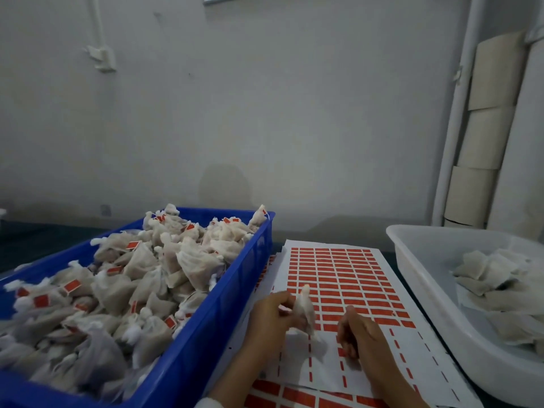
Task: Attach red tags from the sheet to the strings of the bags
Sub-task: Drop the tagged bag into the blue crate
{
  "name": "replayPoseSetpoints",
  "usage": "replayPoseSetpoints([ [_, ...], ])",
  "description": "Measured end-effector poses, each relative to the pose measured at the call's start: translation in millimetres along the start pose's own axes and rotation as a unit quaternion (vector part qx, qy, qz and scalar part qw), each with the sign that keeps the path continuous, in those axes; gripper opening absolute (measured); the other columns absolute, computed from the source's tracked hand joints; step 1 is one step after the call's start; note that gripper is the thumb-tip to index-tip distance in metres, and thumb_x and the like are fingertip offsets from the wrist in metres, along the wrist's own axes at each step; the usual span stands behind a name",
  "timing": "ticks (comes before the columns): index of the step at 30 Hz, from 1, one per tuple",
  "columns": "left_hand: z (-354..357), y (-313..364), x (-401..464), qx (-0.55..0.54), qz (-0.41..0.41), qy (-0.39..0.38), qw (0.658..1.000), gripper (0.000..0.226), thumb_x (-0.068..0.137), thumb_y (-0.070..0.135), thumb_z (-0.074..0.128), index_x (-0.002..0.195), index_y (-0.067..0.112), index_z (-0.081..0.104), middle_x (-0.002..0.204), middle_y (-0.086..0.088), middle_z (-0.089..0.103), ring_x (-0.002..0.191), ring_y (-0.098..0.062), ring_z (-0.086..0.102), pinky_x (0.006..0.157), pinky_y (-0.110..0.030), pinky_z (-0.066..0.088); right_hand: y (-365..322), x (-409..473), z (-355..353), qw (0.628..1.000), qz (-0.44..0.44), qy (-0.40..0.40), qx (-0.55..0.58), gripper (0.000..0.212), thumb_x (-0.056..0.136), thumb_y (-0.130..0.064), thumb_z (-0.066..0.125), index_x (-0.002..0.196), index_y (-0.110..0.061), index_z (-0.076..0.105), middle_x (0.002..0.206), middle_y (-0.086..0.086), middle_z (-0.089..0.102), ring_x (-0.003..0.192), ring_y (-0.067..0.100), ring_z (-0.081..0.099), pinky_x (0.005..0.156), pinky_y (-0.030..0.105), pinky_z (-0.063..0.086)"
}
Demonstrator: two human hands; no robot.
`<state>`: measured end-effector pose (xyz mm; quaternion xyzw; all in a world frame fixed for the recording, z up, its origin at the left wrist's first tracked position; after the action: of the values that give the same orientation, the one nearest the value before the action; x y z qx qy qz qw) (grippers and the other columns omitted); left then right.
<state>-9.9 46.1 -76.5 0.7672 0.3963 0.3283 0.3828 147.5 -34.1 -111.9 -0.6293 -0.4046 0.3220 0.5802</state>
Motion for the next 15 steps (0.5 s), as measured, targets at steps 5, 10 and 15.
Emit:
replayPoseSetpoints([
  [5, -32, 30, 31, -0.014, 0.015, 0.228, 0.973, 0.015, 0.088, 0.016, 0.060, 0.075, 0.022, 0.056, 0.074, 0.010, 0.059, 0.069, -0.007, 0.058, 0.058, -0.009, 0.038, 3, 3, 0, 0.999, 0.039, 0.005, 0.020, 0.048, 0.094, -0.041, 0.034, 0.063, -0.007, 0.051, 0.041, -0.001, 0.052, 0.031, 0.008, 0.044, 0.038, 0.016, 0.039],
  [10, -78, 67, 71, 0.037, 0.020, 0.323, 0.945, 0.009, 0.091, 0.026, 0.055, 0.087, 0.019, 0.058, 0.080, 0.009, 0.058, 0.066, -0.002, 0.049, 0.054, -0.014, 0.030, -5, 5, -2, 0.997, 0.065, 0.047, 0.017, 0.045, 0.096, -0.028, 0.039, 0.057, -0.008, 0.048, 0.032, -0.004, 0.049, 0.027, 0.007, 0.043, 0.031, 0.011, 0.036],
  [15, -136, 41, 98, 0.106, -0.081, 0.337, 0.932, 0.019, 0.089, 0.031, 0.058, 0.089, 0.013, 0.064, 0.086, -0.004, 0.065, 0.078, -0.020, 0.059, 0.065, -0.028, 0.042, -12, -2, -4, 0.999, 0.046, -0.015, 0.013, 0.042, 0.098, -0.026, 0.038, 0.068, -0.002, 0.054, 0.051, 0.007, 0.053, 0.031, 0.008, 0.046, 0.041, 0.018, 0.041],
])
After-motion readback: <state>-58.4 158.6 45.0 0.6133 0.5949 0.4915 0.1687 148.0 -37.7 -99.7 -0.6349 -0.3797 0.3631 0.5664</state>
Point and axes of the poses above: each hand's wrist, its own x-axis towards the middle knuckle, its own z-axis out of the palm, y = z × x, the point moved 2 cm from there along x, towards the middle knuckle
